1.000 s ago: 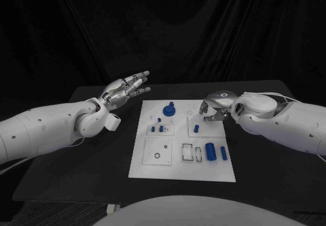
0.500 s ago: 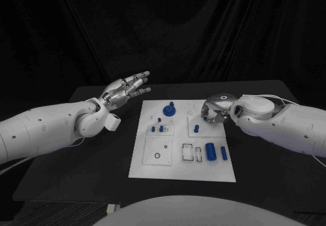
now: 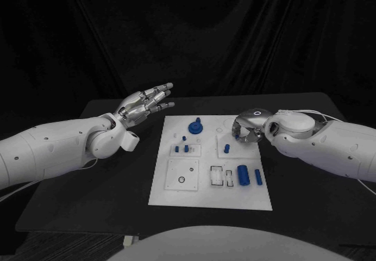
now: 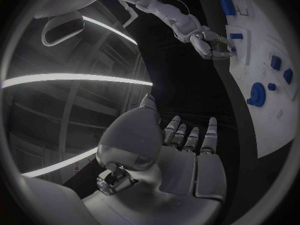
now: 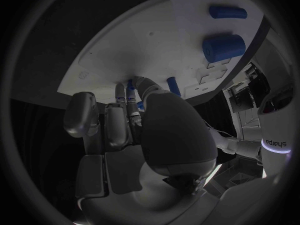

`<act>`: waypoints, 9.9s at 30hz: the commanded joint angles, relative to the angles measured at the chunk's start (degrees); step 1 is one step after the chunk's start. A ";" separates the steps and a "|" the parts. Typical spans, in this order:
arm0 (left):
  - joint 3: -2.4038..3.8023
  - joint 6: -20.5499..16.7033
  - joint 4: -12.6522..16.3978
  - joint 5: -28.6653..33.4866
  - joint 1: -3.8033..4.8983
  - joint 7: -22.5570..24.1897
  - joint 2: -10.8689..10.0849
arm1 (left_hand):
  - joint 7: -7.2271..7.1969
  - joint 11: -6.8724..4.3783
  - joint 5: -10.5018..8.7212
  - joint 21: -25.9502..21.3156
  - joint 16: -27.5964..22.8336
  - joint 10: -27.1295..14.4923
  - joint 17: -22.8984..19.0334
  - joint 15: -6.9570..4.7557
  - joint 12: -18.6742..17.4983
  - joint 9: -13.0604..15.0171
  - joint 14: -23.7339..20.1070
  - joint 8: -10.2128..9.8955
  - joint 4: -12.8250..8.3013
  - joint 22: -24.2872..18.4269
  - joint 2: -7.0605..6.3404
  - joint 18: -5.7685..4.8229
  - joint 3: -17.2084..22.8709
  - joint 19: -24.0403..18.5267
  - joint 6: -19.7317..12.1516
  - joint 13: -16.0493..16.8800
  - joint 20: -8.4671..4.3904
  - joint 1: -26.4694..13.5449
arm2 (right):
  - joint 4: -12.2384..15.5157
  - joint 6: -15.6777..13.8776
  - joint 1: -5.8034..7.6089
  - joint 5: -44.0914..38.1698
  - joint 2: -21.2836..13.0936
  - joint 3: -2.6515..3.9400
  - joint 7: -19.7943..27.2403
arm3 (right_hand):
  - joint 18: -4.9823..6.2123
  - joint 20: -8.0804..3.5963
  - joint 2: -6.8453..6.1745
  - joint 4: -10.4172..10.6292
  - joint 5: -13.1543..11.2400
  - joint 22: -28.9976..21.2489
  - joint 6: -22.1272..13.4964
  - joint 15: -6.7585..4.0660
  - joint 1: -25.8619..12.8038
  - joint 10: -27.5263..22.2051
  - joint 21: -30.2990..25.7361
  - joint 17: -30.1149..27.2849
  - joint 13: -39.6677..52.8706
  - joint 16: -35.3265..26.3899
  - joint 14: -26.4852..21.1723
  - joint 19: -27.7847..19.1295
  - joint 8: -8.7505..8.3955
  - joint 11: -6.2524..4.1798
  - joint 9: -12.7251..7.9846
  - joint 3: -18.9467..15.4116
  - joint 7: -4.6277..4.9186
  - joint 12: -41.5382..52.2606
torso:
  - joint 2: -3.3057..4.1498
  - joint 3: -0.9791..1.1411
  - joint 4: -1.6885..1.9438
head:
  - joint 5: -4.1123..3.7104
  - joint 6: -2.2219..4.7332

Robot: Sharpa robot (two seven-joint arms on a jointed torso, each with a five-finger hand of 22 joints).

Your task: Assemble the parts on the task board

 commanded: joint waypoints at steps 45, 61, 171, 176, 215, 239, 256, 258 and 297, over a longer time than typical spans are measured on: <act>0.05 1.10 -1.08 0.48 -0.50 5.51 0.06 | 1.23 1.07 6.33 1.17 0.22 0.00 0.32 1.27 0.41 0.29 0.73 0.53 -3.33 1.13 0.29 1.04 1.41 2.40 2.64 0.01 1.30 6.02 | 9.22 -8.60 4.32 -0.42 -5.61 -0.04 1.18 | 0.88 0.27 -0.04 -4.18 -4.06 8.59 5.20 0.36 2.12 8.52 0.64 -1.72 -2.09 -0.63 0.23 0.20 1.23 -0.46 3.00 7.47 0.56 -1.55 | -0.07 -0.10 -0.02 | 0.72 -0.01; 0.05 1.09 -0.81 0.48 -0.62 5.60 -0.17 | 1.32 1.15 5.84 0.58 0.15 -0.05 0.26 0.99 0.39 0.27 0.55 0.52 -3.04 -1.16 0.28 0.94 1.13 1.35 2.60 0.00 1.00 5.80 | 18.04 -5.80 5.09 -0.42 -4.74 -0.04 0.82 | 0.89 0.28 -0.44 -4.34 -4.84 8.57 4.64 0.47 1.89 8.49 0.61 -1.54 -2.55 -0.49 0.36 0.20 0.35 -0.26 2.75 8.41 0.76 -2.46 | 0.00 0.00 0.01 | 1.58 -0.01; 0.04 0.76 0.59 0.48 -0.96 5.76 -2.07 | 1.56 1.34 6.04 0.03 0.09 -0.14 0.20 0.78 0.39 0.28 0.33 0.54 -2.73 -2.49 0.68 0.93 1.08 0.36 2.77 -0.02 0.64 5.82 | 13.43 0.77 -3.71 -3.37 8.62 -0.04 2.05 | 0.88 0.36 -0.69 -4.86 -4.94 8.59 4.28 0.59 1.98 8.64 0.69 -1.36 -2.79 -0.30 0.50 0.26 -0.41 -0.12 2.50 9.24 0.94 -3.02 | -0.01 -0.08 -0.06 | 7.85 -0.01; 0.04 0.80 0.60 0.48 -0.98 5.77 -2.10 | 1.56 1.34 6.04 0.04 0.09 -0.13 0.20 0.78 0.39 0.28 0.34 0.54 -2.72 -2.44 0.69 0.93 1.08 0.37 2.79 -0.01 0.64 5.83 | 13.26 1.08 -3.84 -3.37 8.72 -0.04 2.02 | 0.87 0.37 -0.69 -4.94 -4.91 8.59 4.30 0.59 2.02 8.68 0.72 -1.45 -2.80 -0.36 0.47 0.27 -0.45 -0.12 2.49 9.33 0.95 -3.06 | -0.03 -0.09 0.02 | 7.86 -0.01; 0.04 1.36 0.28 0.48 -1.27 5.55 -2.16 | 1.64 1.40 6.15 0.11 0.09 -0.18 0.20 0.78 0.38 0.29 0.33 0.55 -2.73 -2.19 0.83 0.97 1.14 0.50 2.85 -0.02 0.65 5.93 | 12.14 2.98 -4.57 -3.37 9.29 -0.04 1.44 | 0.97 0.41 -0.72 -5.37 -4.57 8.47 4.23 0.66 2.17 8.65 0.21 -1.88 -2.90 -0.63 0.28 0.03 -0.77 0.01 2.40 9.81 1.09 -3.34 | -0.01 -0.08 0.01 | 8.82 -0.01; 0.04 1.39 0.11 0.48 -1.28 5.11 -2.32 | 1.71 1.41 6.16 0.23 0.11 -0.19 0.21 0.79 0.39 0.32 0.37 0.60 -2.73 -1.76 0.93 1.01 1.19 0.72 3.12 -0.02 0.66 5.99 | 12.61 3.96 -4.73 -3.37 9.24 -0.04 1.22 | 1.06 0.50 -0.75 -5.49 -4.62 8.32 3.99 0.81 1.97 8.45 -0.35 -2.32 -3.00 -0.93 0.06 -0.24 -1.11 0.18 2.29 10.03 1.24 -3.64 | -0.04 -0.09 -0.01 | 9.20 -0.01; 0.04 1.40 -0.20 0.48 -1.29 4.84 -2.16 | 1.75 1.42 6.26 0.33 0.11 -0.19 0.21 0.79 0.40 0.34 0.36 0.65 -2.74 -1.57 1.07 1.05 1.26 0.90 3.31 -0.01 0.70 6.09 | 12.66 4.29 -4.88 -3.37 9.37 -0.04 -0.03 | 1.30 1.12 -1.39 -5.47 -6.39 7.93 -0.61 1.57 0.63 5.91 -1.88 -3.12 -3.62 -1.44 -0.61 -1.13 -4.43 1.11 0.64 10.88 2.12 -5.37 | -0.02 -0.09 -0.04 | 9.16 -0.01; 0.04 1.41 -0.21 0.48 -1.29 4.81 -2.14 | 1.75 1.42 6.26 0.33 0.11 -0.19 0.21 0.79 0.40 0.34 0.36 0.65 -2.74 -1.57 1.07 1.05 1.26 0.90 3.31 -0.01 0.70 6.09 | 12.64 4.58 -4.91 -3.37 9.37 -0.04 -0.50 | 1.57 1.17 -1.85 -5.32 -7.67 7.65 -3.84 1.51 -0.07 4.10 -2.95 -3.67 -3.96 -1.78 -1.01 -1.66 -5.49 1.29 -0.33 11.11 1.60 -6.26 | -0.01 -0.08 -0.07 | 9.19 -0.01; 0.04 1.22 -0.22 0.49 -1.30 4.73 -2.23 | 1.84 1.47 6.33 0.39 0.10 -0.22 0.21 0.79 0.39 0.39 0.35 0.73 -2.81 -1.65 1.05 1.06 1.24 1.01 3.70 -0.02 0.75 6.22 | 19.34 -3.69 6.38 -3.39 -6.73 -0.04 -3.01 | 1.20 0.20 -2.27 2.95 -17.50 8.14 -6.96 0.36 -4.39 -7.03 -2.04 -0.88 -5.94 1.12 1.48 1.16 -1.36 1.79 -5.45 -1.13 -0.71 -2.53 | -0.12 -0.13 -0.04 | 7.35 -0.01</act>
